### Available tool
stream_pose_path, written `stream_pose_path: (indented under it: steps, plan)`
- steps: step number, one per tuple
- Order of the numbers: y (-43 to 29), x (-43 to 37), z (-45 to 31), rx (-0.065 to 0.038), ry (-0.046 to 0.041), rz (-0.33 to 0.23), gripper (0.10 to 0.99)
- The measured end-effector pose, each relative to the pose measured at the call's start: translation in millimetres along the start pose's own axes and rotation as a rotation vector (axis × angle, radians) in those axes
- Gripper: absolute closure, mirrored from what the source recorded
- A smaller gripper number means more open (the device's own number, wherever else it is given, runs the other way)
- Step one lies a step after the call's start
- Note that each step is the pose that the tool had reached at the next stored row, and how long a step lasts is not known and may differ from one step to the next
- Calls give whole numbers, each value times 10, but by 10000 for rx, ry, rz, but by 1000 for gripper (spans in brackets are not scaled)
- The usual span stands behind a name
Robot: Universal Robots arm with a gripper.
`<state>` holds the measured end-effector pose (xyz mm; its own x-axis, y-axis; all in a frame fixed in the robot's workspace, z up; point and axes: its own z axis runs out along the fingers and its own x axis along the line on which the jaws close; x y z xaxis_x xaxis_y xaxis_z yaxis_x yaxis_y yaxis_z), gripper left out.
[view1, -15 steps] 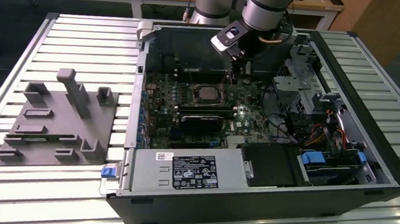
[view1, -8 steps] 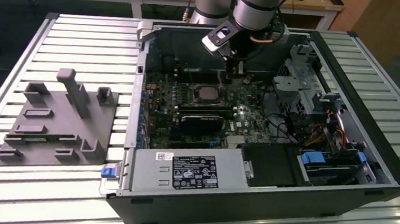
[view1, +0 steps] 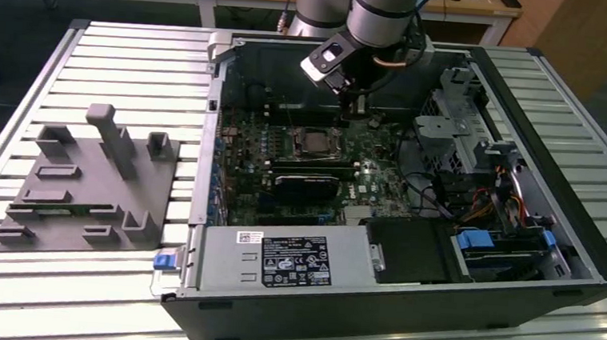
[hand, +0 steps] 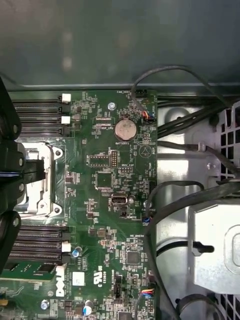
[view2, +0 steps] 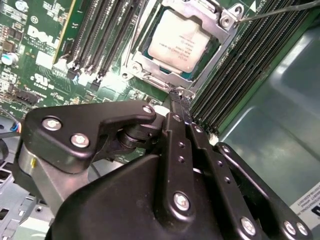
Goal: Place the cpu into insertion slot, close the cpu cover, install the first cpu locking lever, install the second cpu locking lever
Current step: 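Close the cpu cover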
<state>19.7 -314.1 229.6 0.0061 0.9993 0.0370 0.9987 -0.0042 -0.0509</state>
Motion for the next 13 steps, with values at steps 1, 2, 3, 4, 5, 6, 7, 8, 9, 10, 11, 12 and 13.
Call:
stream_pose_path:
  steps: [1,2,3,4,5,6,7,8,9,10,11,12,13]
  plan:
    - [-7,-2,5,-46,19,-12,980]
    - [-16,-5,11,-92,33,-21,980]
    - [-27,-9,18,-136,40,-29,980]
    - [-40,-13,24,-182,46,-35,980]
    - [-55,-17,31,-220,53,-39,980]
    - [-69,-20,38,-251,59,-42,980]
    - [-88,-24,47,-283,66,-46,980]
    - [-106,-26,55,-306,75,-50,980]
    - [-126,-29,64,-328,84,-53,980]
    - [-147,-32,73,-346,95,-57,980]
    - [-172,-34,81,-357,106,-61,980]
    - [-197,-38,88,-364,121,-64,980]
    - [-222,-41,95,-369,139,-66,980]
